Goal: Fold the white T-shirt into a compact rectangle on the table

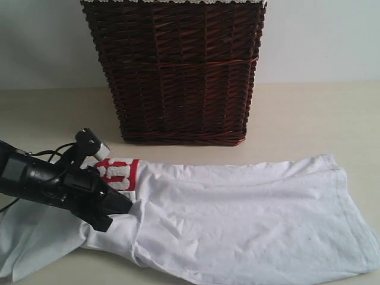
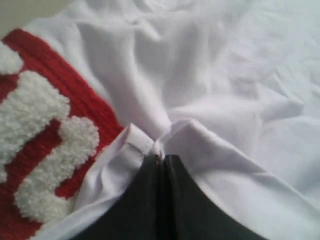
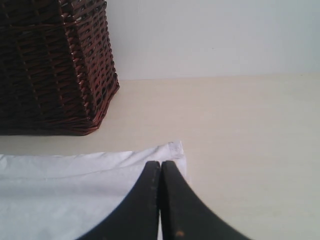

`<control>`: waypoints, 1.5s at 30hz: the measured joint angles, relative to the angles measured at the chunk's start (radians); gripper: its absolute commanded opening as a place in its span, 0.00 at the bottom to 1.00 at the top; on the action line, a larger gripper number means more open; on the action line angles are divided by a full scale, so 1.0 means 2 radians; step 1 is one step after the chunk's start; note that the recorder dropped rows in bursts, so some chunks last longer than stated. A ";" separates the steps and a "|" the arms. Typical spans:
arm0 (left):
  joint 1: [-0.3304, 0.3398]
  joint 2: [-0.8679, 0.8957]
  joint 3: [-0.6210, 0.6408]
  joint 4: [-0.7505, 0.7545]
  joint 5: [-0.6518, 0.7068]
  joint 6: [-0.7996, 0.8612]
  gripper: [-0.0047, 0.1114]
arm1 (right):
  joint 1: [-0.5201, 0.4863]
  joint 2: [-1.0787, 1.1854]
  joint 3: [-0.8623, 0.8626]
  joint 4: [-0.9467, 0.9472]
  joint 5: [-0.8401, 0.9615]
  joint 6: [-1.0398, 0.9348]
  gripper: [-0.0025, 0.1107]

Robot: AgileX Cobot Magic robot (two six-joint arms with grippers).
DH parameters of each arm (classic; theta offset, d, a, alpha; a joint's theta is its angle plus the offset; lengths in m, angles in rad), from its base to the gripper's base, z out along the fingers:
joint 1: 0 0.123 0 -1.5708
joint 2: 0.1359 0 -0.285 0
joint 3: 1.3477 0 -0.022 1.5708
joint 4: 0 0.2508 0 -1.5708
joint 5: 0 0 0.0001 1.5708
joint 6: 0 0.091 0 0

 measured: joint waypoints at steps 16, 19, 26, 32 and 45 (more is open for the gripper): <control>-0.025 -0.031 0.006 -0.019 -0.008 0.000 0.61 | 0.000 0.000 0.000 0.000 0.000 0.000 0.02; -0.025 -0.044 0.006 -0.024 -0.023 0.000 0.61 | 0.000 0.000 0.000 0.000 0.000 0.000 0.02; -0.025 -0.105 0.007 -0.038 -0.094 -0.002 0.61 | 0.000 0.000 0.000 0.000 0.000 0.000 0.02; -0.025 -0.162 0.007 -0.044 -0.242 -0.054 0.61 | 0.000 0.000 0.000 0.000 0.000 0.000 0.02; -0.025 -0.182 0.085 -0.053 -0.424 -0.102 0.61 | 0.000 0.000 0.000 0.000 0.000 0.000 0.02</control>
